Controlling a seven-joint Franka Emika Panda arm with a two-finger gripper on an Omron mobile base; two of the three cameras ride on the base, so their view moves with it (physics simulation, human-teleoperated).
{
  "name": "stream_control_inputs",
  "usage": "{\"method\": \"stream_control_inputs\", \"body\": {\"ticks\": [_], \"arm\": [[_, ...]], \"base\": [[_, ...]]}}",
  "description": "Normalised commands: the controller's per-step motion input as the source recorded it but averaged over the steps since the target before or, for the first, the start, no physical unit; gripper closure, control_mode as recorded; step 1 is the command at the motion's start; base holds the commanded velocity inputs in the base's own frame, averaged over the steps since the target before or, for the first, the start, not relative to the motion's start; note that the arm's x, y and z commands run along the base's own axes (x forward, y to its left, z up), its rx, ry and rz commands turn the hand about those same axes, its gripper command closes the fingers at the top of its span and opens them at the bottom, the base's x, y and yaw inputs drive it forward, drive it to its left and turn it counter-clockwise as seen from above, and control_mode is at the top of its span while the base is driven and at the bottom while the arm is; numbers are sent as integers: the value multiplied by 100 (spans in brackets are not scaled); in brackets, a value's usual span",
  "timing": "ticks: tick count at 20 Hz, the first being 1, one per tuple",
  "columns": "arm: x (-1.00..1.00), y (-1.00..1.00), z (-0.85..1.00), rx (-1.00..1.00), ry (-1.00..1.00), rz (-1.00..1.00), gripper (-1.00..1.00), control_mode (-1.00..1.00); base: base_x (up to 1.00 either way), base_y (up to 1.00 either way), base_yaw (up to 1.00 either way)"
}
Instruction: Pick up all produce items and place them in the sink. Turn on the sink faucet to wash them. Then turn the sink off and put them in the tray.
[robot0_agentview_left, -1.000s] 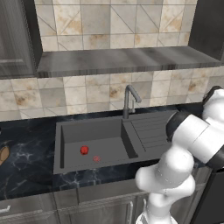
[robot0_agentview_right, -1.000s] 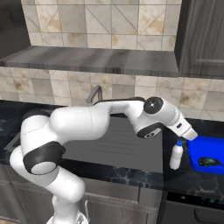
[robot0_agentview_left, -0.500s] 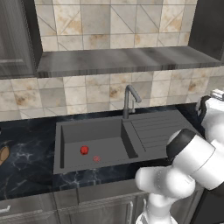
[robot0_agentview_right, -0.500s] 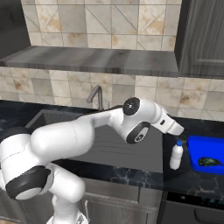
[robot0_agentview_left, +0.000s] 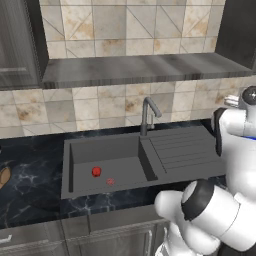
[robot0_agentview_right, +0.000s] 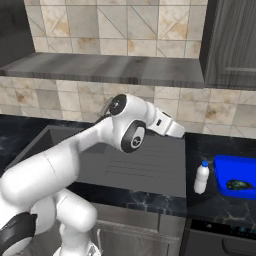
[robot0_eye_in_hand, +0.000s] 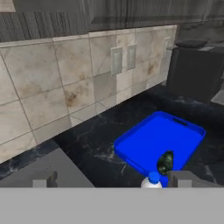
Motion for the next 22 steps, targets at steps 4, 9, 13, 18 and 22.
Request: {"method": "stream_control_inputs", "body": {"ticks": [4, 9, 13, 18, 22], "arm": [[-20, 67, 3, 0, 13, 13, -100, -100], [-21, 62, 0, 0, 8, 15, -100, -100], [-30, 47, 0, 0, 5, 19, -100, -100], [-13, 72, 0, 0, 12, 14, -100, -100], [-3, 92, 0, 0, 16, 9, -100, -100]], "base": [[0, 0, 0], [0, 0, 0], [0, 0, 0], [0, 0, 0], [0, 0, 0]]}}
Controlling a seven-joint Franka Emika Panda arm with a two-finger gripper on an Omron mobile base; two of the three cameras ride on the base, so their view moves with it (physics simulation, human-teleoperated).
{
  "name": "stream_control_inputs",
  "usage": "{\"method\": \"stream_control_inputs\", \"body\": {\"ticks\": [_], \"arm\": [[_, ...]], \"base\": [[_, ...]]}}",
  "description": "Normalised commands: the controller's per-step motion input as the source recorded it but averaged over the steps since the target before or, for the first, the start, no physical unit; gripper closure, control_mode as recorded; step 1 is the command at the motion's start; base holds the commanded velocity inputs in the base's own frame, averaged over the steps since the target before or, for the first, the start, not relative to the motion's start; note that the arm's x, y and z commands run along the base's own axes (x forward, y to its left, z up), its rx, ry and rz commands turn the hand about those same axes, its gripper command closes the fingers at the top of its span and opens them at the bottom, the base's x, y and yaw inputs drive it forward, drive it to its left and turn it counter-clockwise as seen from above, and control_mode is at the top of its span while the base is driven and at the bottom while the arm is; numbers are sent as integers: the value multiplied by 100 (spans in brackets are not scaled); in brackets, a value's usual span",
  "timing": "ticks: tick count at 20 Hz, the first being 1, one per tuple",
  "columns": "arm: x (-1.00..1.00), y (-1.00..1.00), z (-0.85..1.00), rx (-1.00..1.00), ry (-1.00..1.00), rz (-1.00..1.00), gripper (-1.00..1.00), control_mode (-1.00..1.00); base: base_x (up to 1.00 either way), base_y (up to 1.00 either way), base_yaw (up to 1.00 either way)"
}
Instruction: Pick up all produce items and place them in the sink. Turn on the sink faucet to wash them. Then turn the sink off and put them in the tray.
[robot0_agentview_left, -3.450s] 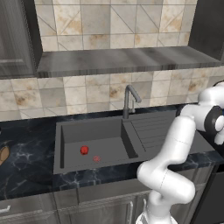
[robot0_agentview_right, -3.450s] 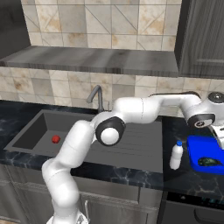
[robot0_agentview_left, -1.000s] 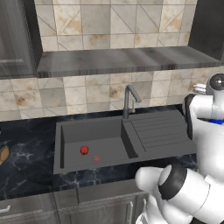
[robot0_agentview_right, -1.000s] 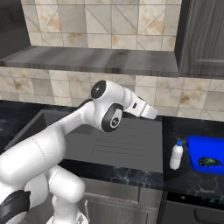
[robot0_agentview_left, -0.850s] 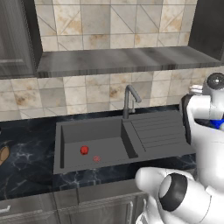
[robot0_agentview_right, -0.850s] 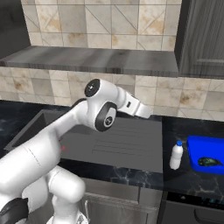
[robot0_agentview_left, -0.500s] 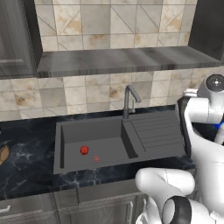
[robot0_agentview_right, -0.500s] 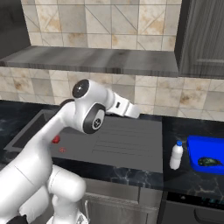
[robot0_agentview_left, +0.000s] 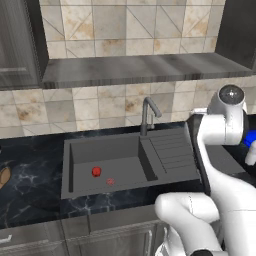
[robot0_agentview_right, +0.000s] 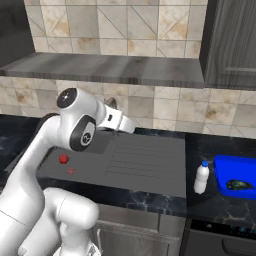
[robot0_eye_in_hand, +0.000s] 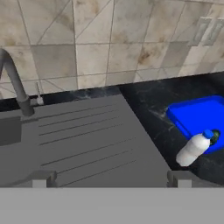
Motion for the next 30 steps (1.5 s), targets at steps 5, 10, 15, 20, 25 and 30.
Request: {"method": "stream_control_inputs", "body": {"ticks": [5, 10, 15, 20, 25, 30], "arm": [[-5, 96, 0, 0, 15, 8, -100, -100], [-20, 76, -3, 0, 8, 13, -100, -100], [-17, 80, -11, 0, 7, 12, -100, -100], [-13, 87, -22, -2, 4, 10, -100, -100], [0, 86, -19, -3, 5, 6, -100, -100], [0, 66, -18, -1, 3, 2, -100, -100]], "base": [[0, 0, 0], [0, 0, 0], [0, 0, 0], [0, 0, 0], [0, 0, 0], [0, 0, 0]]}}
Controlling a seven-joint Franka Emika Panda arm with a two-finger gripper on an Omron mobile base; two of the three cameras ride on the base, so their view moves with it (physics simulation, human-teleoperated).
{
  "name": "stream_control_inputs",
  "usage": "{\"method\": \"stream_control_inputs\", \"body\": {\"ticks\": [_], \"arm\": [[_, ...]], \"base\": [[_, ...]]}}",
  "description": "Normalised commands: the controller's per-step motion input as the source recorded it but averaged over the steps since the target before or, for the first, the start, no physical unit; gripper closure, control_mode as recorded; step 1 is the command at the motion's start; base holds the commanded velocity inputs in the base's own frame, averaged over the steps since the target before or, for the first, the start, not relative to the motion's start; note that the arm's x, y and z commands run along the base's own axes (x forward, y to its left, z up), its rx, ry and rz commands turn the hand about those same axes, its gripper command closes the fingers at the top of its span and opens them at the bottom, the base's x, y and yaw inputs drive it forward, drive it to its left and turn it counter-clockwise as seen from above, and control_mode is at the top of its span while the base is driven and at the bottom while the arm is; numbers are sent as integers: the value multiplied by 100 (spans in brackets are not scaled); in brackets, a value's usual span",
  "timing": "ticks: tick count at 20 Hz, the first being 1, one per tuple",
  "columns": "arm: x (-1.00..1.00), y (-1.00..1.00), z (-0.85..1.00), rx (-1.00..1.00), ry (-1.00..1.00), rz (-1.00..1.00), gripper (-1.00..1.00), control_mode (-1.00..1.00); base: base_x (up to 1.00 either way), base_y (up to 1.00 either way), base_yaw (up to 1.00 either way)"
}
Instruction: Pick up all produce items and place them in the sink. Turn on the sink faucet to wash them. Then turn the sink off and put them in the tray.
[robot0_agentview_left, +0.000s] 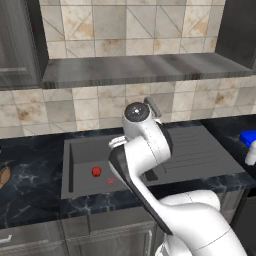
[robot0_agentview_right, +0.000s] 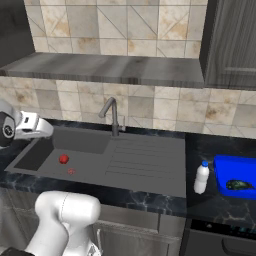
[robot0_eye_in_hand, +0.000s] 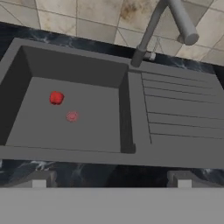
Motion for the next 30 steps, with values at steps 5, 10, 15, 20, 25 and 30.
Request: {"method": "stream_control_inputs", "body": {"ticks": [5, 10, 15, 20, 25, 30], "arm": [[9, 46, -14, 0, 1, 1, -100, -100], [25, 45, -18, 0, 9, 0, -100, -100], [35, 34, -17, 0, 13, 0, -100, -100], [42, 33, -20, 0, 13, 0, -100, -100], [15, 3, -24, 0, 9, 0, -100, -100], [39, 0, -32, 0, 2, 0, -100, -100]], "base": [[0, 0, 0], [0, 0, 0], [0, 0, 0], [0, 0, 0], [0, 0, 0], [0, 0, 0]]}}
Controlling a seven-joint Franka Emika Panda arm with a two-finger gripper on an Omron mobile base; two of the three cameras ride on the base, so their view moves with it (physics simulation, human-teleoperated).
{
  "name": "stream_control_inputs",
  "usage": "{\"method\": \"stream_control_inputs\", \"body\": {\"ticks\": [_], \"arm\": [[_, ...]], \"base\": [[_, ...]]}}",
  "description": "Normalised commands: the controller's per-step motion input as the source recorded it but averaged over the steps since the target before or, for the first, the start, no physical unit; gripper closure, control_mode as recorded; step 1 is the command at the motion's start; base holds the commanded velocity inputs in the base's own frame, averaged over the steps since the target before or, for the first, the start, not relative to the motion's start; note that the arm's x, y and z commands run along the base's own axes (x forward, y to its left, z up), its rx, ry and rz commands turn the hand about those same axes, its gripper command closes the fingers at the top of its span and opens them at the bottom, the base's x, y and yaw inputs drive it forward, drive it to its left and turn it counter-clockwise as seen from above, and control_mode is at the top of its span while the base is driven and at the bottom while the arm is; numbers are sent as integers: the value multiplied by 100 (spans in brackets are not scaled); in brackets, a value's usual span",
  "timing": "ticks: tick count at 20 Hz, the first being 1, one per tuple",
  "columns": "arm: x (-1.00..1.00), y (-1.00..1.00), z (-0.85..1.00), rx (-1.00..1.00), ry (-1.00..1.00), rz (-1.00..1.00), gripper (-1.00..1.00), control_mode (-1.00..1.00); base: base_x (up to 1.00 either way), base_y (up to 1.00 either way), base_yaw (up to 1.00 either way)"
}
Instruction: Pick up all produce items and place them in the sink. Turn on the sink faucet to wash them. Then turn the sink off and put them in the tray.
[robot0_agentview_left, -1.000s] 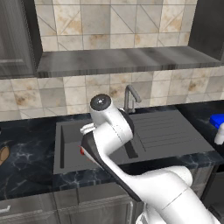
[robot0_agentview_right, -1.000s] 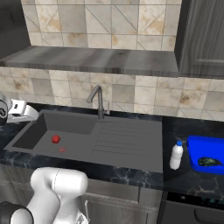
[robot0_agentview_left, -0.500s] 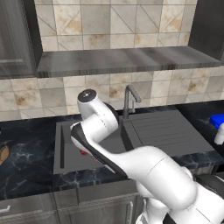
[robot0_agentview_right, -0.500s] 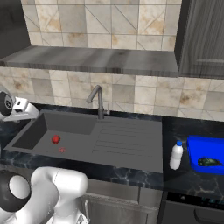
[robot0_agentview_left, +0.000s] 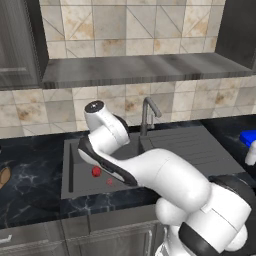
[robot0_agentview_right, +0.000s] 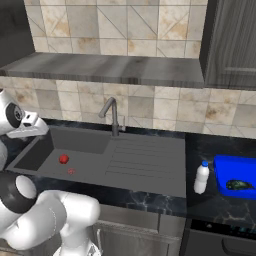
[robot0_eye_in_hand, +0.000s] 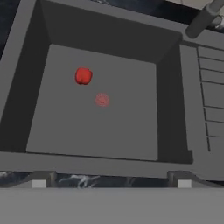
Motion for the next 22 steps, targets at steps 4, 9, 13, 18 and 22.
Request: {"method": "stream_control_inputs", "body": {"ticks": [4, 9, 13, 18, 22], "arm": [[47, 0, -38, 0, 5, 0, -100, -100], [49, 0, -40, 3, 11, 0, -100, -100], [53, 0, -36, 4, 14, 0, -100, -100], [58, 0, -37, 2, 17, 0, -100, -100], [54, 1, -44, 1, 15, 0, -100, -100]], "base": [[0, 0, 0], [0, 0, 0], [0, 0, 0], [0, 0, 0], [0, 0, 0]]}}
